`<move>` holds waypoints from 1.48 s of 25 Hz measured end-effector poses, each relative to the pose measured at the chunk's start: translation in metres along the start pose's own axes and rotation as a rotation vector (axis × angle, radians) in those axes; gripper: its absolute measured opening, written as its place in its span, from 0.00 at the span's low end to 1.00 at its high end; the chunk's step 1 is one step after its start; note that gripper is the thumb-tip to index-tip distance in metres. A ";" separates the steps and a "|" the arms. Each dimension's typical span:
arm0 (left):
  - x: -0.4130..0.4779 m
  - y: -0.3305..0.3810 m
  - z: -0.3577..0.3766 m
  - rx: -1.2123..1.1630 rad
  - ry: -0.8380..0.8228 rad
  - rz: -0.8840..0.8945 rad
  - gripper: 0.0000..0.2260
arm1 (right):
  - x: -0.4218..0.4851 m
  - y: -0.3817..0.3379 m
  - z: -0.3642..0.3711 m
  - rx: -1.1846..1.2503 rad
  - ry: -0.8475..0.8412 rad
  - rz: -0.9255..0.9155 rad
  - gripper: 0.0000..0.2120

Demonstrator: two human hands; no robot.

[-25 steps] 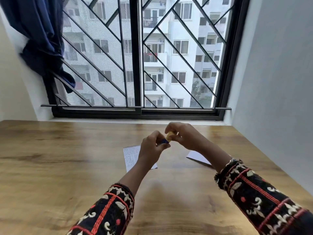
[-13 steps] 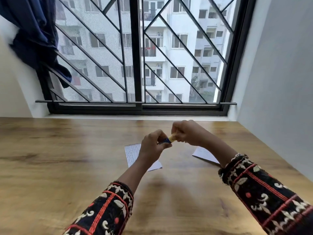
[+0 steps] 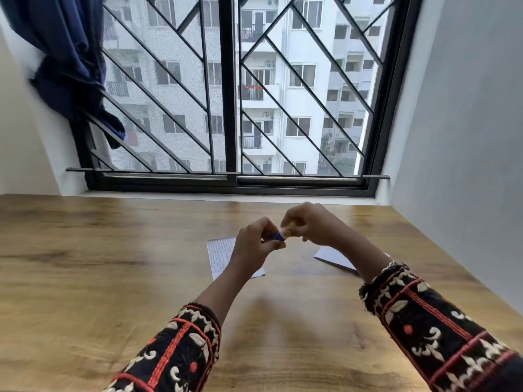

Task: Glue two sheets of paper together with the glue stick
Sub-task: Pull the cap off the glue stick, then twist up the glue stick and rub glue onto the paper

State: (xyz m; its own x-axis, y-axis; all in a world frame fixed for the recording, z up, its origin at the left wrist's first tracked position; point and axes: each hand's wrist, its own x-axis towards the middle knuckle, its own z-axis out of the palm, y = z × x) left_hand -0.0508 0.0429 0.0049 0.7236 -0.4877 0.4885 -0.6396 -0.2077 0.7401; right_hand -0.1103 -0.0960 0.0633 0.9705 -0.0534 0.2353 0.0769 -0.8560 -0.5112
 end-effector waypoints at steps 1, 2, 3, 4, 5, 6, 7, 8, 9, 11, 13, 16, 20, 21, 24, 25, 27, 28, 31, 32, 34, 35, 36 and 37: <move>-0.002 0.001 0.000 -0.011 0.003 0.003 0.09 | -0.003 0.000 -0.002 0.055 0.009 -0.008 0.06; -0.004 0.002 0.000 -0.023 0.006 0.008 0.09 | -0.007 0.001 -0.003 0.108 0.016 -0.015 0.05; -0.005 0.004 0.000 -0.032 0.006 0.015 0.09 | -0.010 0.001 -0.005 0.151 0.022 -0.019 0.06; -0.006 0.005 0.001 -0.035 0.003 0.020 0.10 | -0.013 0.001 -0.005 0.181 0.028 -0.017 0.07; -0.007 0.006 0.002 -0.036 -0.001 0.021 0.10 | -0.015 0.002 -0.005 0.196 0.037 -0.014 0.09; -0.008 0.006 0.002 -0.034 -0.003 0.018 0.10 | -0.017 0.003 -0.006 0.199 0.053 -0.008 0.10; -0.008 0.006 0.002 -0.029 -0.002 0.012 0.10 | -0.019 0.005 -0.008 0.203 0.081 0.001 0.10; -0.009 0.005 0.002 -0.024 0.006 0.004 0.10 | -0.021 0.008 -0.010 0.229 0.120 0.012 0.11; -0.009 0.003 0.001 -0.029 0.020 -0.009 0.09 | -0.022 0.011 -0.011 0.291 0.160 0.027 0.11; -0.010 0.000 -0.001 -0.081 0.055 -0.039 0.07 | -0.026 0.020 -0.011 0.484 0.220 0.087 0.14; -0.011 -0.003 -0.003 -0.153 0.070 -0.056 0.07 | -0.031 0.027 -0.004 0.617 0.230 0.155 0.13; -0.012 -0.006 -0.003 -0.226 0.067 -0.075 0.06 | -0.039 0.038 0.015 0.662 0.245 0.232 0.08; -0.011 -0.010 -0.003 -0.293 0.074 -0.120 0.09 | -0.045 0.051 0.030 0.624 0.227 0.284 0.11; -0.010 -0.010 -0.003 -0.299 0.073 -0.126 0.09 | -0.045 0.053 0.032 0.553 0.210 0.290 0.11; -0.011 -0.010 -0.001 -0.302 0.066 -0.157 0.09 | -0.045 0.058 0.039 0.308 0.135 0.289 0.12; -0.012 -0.009 0.000 -0.303 0.062 -0.163 0.10 | -0.045 0.059 0.041 0.247 0.118 0.286 0.13; -0.013 -0.009 0.001 -0.303 0.058 -0.170 0.09 | -0.046 0.061 0.044 0.169 0.101 0.280 0.14; -0.013 -0.008 0.001 -0.302 0.060 -0.176 0.09 | -0.046 0.061 0.045 0.146 0.098 0.280 0.14; -0.013 -0.009 0.001 -0.281 0.075 -0.188 0.07 | -0.048 0.062 0.047 0.101 0.097 0.291 0.14; -0.013 -0.009 0.001 -0.273 0.081 -0.191 0.08 | -0.049 0.061 0.047 0.094 0.092 0.294 0.15; -0.012 -0.007 0.000 -0.271 0.089 -0.198 0.09 | -0.051 0.060 0.045 0.082 0.071 0.290 0.18; -0.012 -0.006 0.000 -0.280 0.095 -0.198 0.09 | -0.052 0.057 0.043 0.070 0.078 0.274 0.20; -0.012 -0.004 0.000 -0.289 0.103 -0.195 0.09 | -0.052 0.053 0.040 0.075 0.108 0.252 0.21; -0.011 -0.003 0.000 -0.297 0.112 -0.189 0.09 | -0.053 0.048 0.038 0.139 0.156 0.234 0.20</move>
State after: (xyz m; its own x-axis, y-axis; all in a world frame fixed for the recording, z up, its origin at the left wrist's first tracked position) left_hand -0.0572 0.0489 -0.0023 0.8560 -0.3647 0.3663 -0.4012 -0.0220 0.9157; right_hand -0.1491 -0.1144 -0.0054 0.9194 -0.3283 0.2167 -0.1034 -0.7331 -0.6722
